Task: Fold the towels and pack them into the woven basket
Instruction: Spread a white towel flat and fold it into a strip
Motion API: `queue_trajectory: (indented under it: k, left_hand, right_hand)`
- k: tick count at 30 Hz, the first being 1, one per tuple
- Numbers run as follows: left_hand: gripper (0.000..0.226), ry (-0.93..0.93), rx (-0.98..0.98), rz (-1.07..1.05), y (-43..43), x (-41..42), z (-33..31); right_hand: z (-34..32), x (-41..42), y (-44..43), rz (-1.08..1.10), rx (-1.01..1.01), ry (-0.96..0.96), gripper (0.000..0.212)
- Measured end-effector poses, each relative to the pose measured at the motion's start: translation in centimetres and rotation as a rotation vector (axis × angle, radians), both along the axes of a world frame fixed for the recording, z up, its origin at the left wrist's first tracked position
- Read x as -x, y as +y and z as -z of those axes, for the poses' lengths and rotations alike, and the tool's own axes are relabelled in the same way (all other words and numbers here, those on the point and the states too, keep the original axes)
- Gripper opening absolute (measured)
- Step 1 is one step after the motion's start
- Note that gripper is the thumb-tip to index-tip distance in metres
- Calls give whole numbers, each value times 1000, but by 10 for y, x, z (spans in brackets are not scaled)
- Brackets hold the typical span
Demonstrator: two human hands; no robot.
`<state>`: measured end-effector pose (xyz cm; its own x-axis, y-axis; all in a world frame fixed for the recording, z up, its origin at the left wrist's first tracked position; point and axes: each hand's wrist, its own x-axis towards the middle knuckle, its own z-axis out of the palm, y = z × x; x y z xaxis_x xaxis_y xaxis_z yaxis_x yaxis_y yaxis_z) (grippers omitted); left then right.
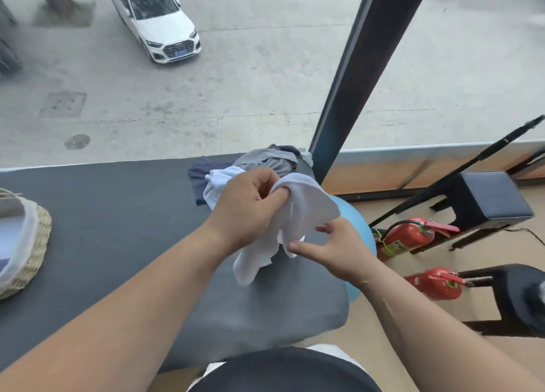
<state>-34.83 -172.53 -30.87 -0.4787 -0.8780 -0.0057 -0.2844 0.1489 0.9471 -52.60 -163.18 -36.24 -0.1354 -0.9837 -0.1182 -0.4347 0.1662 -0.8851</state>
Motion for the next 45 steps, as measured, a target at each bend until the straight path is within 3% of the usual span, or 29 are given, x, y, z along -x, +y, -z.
queue_trajectory:
  k: [2,5,6,8,11,14,15,17,19,22,24,26,30,32,38,45]
  left_hand:
    - [24,26,25,-46,17,-2,-16]
    - [24,73,53,-145,47,-1,-34]
    - [24,68,67,-200,57,-1,-35]
    - [23,-52,109,-347,76,-3,-30]
    - [24,-343,72,-483,108,-11,-9]
    - [72,-385,131,-257,148,-11,17]
    - [76,-349,169,-130,160,-6,23]
    - [59,-332,126,83,179,5,34]
    - [31,-402,50,141,190,12,48]
    - [31,-437,18,100,199,12,61]
    - [39,-392,-9,135,202,12,63]
    - [54,-382,13,239,201,12,61]
    - [19,-539,130,359,190,7,66]
    - [21,-598,140,347,183,-4,71]
    - [24,-556,-43,226,173,-62,91]
    - [33,-549,-151,233,156,-130,97]
  right_hand:
    - [-7,-6,12,-59,42,-94,35]
    - [-14,-11,28,-50,112,-169,9]
    - [-14,-9,34,-39,115,-192,17]
    - [-16,-4,49,-64,89,-240,26]
    - [-21,8,76,-128,92,-245,22]
    - [-11,18,102,-273,21,-127,23]
    - [-6,19,110,-324,-17,-100,18]
    - [4,20,125,-356,-52,-69,18]
    - [8,22,138,-347,-60,-100,26]
    - [8,28,152,-384,-80,-104,37]
    - [15,29,157,-421,-101,-43,53]
    - [27,28,157,-431,-131,19,40]
    - [43,21,152,-455,-156,99,45]
    - [45,12,149,-434,-118,183,48]
    - [80,-17,133,-378,-127,524,12]
    - [133,-48,124,-273,-197,826,7]
